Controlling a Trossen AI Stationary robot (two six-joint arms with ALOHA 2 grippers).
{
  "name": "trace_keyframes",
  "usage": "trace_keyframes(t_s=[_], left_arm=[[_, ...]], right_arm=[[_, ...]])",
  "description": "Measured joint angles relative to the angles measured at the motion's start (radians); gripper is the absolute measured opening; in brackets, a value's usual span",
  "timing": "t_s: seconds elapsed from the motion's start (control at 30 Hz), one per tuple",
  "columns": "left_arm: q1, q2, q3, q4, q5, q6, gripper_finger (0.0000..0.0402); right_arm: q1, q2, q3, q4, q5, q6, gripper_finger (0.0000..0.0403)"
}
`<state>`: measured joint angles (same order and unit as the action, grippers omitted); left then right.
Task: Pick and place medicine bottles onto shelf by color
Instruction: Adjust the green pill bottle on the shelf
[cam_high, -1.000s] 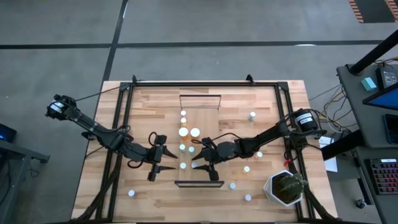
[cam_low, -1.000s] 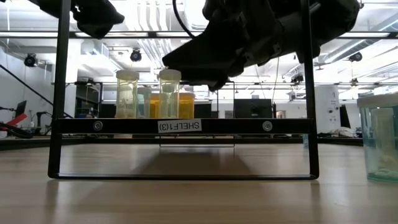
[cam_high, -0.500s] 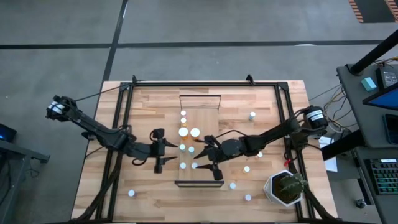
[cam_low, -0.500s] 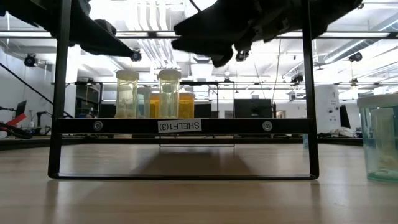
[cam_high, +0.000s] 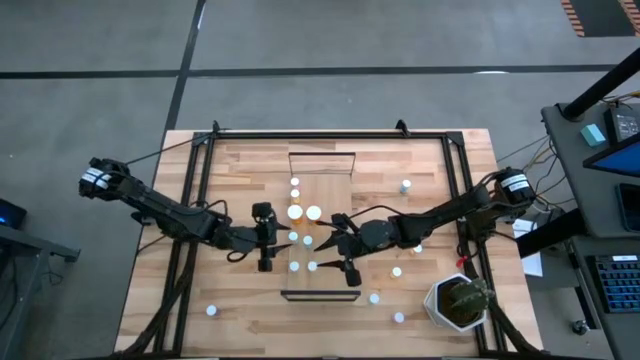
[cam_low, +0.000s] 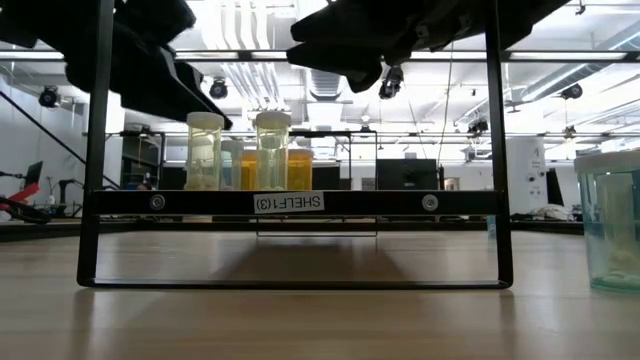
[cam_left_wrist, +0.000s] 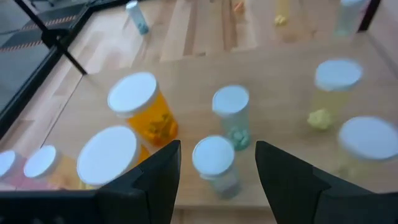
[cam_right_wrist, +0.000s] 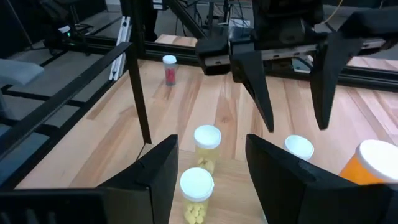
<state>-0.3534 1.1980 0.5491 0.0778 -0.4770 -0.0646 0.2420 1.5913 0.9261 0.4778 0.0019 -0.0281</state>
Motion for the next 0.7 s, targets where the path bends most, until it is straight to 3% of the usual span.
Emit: trace_keyframes(t_s=[0.7], left_arm=[[0.028,0.116,0.000,0.079,0.003,-0.007,0.0191]], right_arm=[[0.000,0.001,0.000,-0.018,0.027,-0.010,0.0178]])
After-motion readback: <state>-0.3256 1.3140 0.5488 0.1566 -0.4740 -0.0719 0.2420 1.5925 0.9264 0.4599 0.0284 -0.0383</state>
